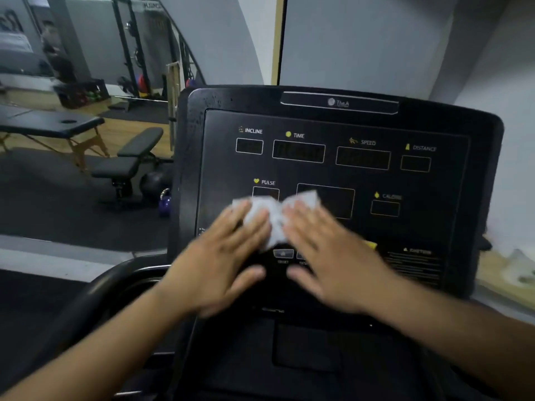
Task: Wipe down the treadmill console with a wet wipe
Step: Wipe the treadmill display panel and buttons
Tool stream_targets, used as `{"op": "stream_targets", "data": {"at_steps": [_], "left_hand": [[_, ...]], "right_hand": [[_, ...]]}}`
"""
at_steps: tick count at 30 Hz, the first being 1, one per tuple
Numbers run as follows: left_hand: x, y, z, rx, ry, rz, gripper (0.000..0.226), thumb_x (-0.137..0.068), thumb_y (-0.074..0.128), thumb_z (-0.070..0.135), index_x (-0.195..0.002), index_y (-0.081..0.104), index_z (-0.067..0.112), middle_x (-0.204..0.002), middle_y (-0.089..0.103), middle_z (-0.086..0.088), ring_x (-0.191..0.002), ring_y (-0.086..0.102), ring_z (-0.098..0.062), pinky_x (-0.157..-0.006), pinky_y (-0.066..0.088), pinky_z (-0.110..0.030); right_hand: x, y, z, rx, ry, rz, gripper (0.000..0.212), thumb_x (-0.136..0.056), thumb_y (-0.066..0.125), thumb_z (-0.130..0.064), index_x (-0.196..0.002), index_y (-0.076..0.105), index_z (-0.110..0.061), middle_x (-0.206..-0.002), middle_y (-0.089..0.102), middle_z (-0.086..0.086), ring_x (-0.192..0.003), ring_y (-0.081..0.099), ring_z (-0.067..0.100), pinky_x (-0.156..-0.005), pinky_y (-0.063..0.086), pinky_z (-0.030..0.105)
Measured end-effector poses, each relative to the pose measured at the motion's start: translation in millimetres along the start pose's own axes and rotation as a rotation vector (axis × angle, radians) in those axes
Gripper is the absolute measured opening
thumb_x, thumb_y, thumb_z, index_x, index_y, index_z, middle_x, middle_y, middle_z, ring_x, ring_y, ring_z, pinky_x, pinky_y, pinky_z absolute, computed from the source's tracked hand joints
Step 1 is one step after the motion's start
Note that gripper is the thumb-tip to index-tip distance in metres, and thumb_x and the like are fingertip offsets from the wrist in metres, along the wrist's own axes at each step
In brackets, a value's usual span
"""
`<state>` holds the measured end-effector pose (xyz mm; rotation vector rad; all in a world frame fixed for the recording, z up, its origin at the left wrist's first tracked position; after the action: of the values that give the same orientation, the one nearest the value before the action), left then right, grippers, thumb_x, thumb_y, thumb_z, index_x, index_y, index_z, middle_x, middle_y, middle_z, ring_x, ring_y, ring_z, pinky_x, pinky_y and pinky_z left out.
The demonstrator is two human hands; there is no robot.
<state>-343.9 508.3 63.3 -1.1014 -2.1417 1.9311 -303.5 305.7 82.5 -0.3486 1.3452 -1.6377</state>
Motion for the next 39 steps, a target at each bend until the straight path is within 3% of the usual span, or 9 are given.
{"op": "stream_targets", "data": {"at_steps": [5, 9, 13, 18, 23, 26, 29, 32, 39], "left_hand": [[38, 8, -7, -0.044, 0.126, -0.047, 0.067, -0.101, 0.027, 0.055, -0.152, 0.029, 0.012, -0.159, 0.026, -0.007, -0.15, 0.011, -0.027, -0.12, 0.015, -0.043], [-50, -38, -74, -0.06, -0.104, 0.081, 0.075, -0.1, 0.014, 0.057, -0.154, 0.019, 0.004, -0.161, 0.014, -0.017, -0.15, 0.004, -0.033, -0.121, 0.011, -0.048], [-103, -70, -107, 0.023, -0.282, 0.131, 0.078, -0.097, 0.008, 0.059, -0.156, 0.009, 0.007, -0.164, 0.002, -0.013, -0.15, -0.007, -0.029, -0.122, 0.004, -0.046], [0, -14, -51, 0.05, -0.193, 0.129, 0.074, -0.1, 0.025, 0.053, -0.153, 0.019, 0.003, -0.162, 0.01, -0.015, -0.151, -0.002, -0.032, -0.12, 0.013, -0.049], [74, 16, -35, 0.034, -0.054, 0.016, 0.068, -0.101, 0.029, 0.053, -0.153, 0.026, 0.009, -0.161, 0.021, -0.009, -0.151, 0.008, -0.026, -0.119, 0.016, -0.045], [22, -10, -72, 0.026, -0.126, 0.109, 0.073, -0.099, 0.026, 0.054, -0.153, 0.025, 0.005, -0.161, 0.018, -0.014, -0.15, 0.007, -0.03, -0.121, 0.012, -0.047], [-51, -50, -118, 0.069, -0.27, 0.203, 0.074, -0.1, 0.019, 0.054, -0.155, 0.012, 0.005, -0.163, 0.005, -0.017, -0.15, -0.004, -0.032, -0.122, 0.005, -0.047], [-93, -77, -145, 0.158, -0.343, 0.217, 0.073, -0.099, 0.013, 0.051, -0.156, 0.008, 0.007, -0.163, 0.001, -0.017, -0.151, -0.005, -0.028, -0.123, 0.002, -0.042], [-25, -37, -107, 0.312, -0.311, 0.318, 0.07, -0.101, 0.028, 0.047, -0.155, 0.013, 0.004, -0.163, 0.003, -0.015, -0.151, -0.006, -0.026, -0.123, 0.004, -0.04]], "right_hand": [[14, 23, -36, -0.013, -0.185, -0.168, 0.077, -0.09, 0.035, -0.056, -0.146, 0.036, -0.003, -0.153, 0.033, 0.017, -0.144, 0.025, 0.029, -0.116, 0.011, 0.04], [-91, -40, 28, 0.098, 0.008, 0.043, 0.075, -0.095, 0.028, -0.051, -0.149, 0.024, 0.0, -0.157, 0.022, 0.02, -0.147, 0.015, 0.031, -0.119, 0.002, 0.035], [-149, -77, 54, 0.065, 0.158, 0.067, 0.07, -0.099, 0.032, -0.044, -0.153, 0.01, -0.004, -0.162, 0.002, 0.013, -0.149, -0.004, 0.023, -0.118, -0.005, 0.032], [-81, -18, -14, 0.02, 0.014, 0.024, 0.078, -0.092, 0.031, -0.052, -0.148, 0.024, 0.002, -0.157, 0.019, 0.021, -0.148, 0.01, 0.031, -0.119, 0.005, 0.042], [-20, 21, -71, -0.011, -0.197, -0.212, 0.082, -0.089, 0.035, -0.058, -0.145, 0.034, 0.001, -0.154, 0.028, 0.02, -0.145, 0.021, 0.031, -0.114, 0.015, 0.043], [-82, -5, -42, 0.077, -0.147, -0.094, 0.082, -0.089, 0.031, -0.055, -0.144, 0.034, 0.006, -0.151, 0.03, 0.026, -0.142, 0.026, 0.036, -0.116, 0.014, 0.044], [-158, -50, 0, 0.146, 0.002, 0.049, 0.08, -0.094, 0.03, -0.053, -0.149, 0.016, 0.005, -0.158, 0.011, 0.025, -0.148, 0.006, 0.033, -0.12, -0.001, 0.037], [-198, -78, 23, 0.112, 0.072, 0.058, 0.08, -0.094, 0.037, -0.047, -0.151, 0.005, 0.0, -0.161, 0.001, 0.019, -0.149, -0.003, 0.027, -0.118, -0.004, 0.033], [-180, -54, -8, 0.129, -0.096, 0.027, 0.086, -0.085, 0.027, -0.054, -0.146, 0.025, 0.006, -0.157, 0.014, 0.025, -0.148, 0.006, 0.033, -0.12, 0.005, 0.044]]}}
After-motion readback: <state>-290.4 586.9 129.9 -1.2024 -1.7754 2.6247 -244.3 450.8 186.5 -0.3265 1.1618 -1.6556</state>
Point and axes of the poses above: each hand's wrist, its own x-axis away from the middle knuckle, its own y-axis out of the palm, z = x × y, the point moved 3 cm from there along -x, towards the middle knuckle
